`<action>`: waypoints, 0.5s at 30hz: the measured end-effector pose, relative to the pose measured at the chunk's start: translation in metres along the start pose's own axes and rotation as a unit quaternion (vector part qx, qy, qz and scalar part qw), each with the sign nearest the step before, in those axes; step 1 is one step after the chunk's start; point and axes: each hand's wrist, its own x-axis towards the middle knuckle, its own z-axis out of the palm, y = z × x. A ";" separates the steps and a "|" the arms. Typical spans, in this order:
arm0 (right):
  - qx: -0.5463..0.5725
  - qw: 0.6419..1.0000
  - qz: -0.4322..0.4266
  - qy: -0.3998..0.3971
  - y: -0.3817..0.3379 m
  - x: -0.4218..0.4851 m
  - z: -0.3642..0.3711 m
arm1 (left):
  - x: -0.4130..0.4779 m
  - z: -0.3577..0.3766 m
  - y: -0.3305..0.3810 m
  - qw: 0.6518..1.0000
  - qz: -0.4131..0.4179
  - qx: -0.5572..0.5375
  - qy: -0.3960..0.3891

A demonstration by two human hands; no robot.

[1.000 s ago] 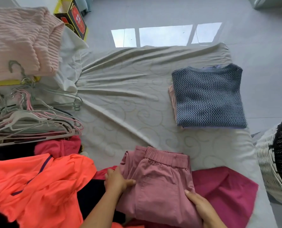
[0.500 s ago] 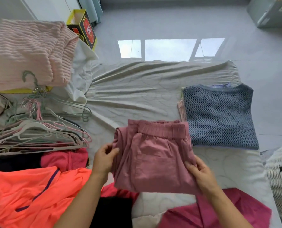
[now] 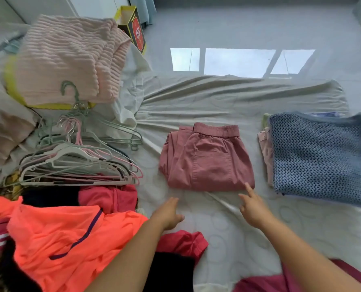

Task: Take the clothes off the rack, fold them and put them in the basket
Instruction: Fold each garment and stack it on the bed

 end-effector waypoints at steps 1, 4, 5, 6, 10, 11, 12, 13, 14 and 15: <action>-0.004 1.000 0.007 -0.006 0.000 -0.003 0.004 | -0.010 0.002 -0.005 1.000 0.004 0.002 0.031; 0.005 1.000 0.021 -0.011 -0.004 -0.022 0.015 | -0.048 -0.009 -0.033 0.979 0.026 0.035 0.197; 0.017 1.000 0.018 -0.011 -0.008 -0.031 0.020 | -0.063 -0.015 -0.047 0.961 0.019 0.054 0.269; 0.032 0.999 0.011 -0.016 -0.014 -0.042 0.026 | -0.076 -0.022 -0.062 0.944 -0.012 0.073 0.323; 0.229 0.973 0.004 -0.026 -0.062 -0.093 0.052 | -0.116 -0.040 -0.138 0.942 -0.262 0.063 0.199; 0.288 0.957 0.004 -0.028 -0.081 -0.105 0.055 | -0.120 -0.040 -0.148 0.951 -0.264 0.015 0.158; 0.347 0.937 0.005 -0.035 -0.099 -0.116 0.060 | -0.124 -0.040 -0.151 0.960 -0.239 -0.026 0.147; 0.402 0.914 0.009 -0.052 -0.117 -0.126 0.065 | -0.128 -0.043 -0.148 0.963 -0.208 -0.050 0.161; 0.444 0.893 0.011 -0.071 -0.135 -0.136 0.069 | -0.134 -0.048 -0.142 0.965 -0.181 -0.055 0.182; 0.478 0.874 0.010 -0.088 -0.152 -0.145 0.071 | -0.138 -0.055 -0.135 0.965 -0.150 -0.064 0.205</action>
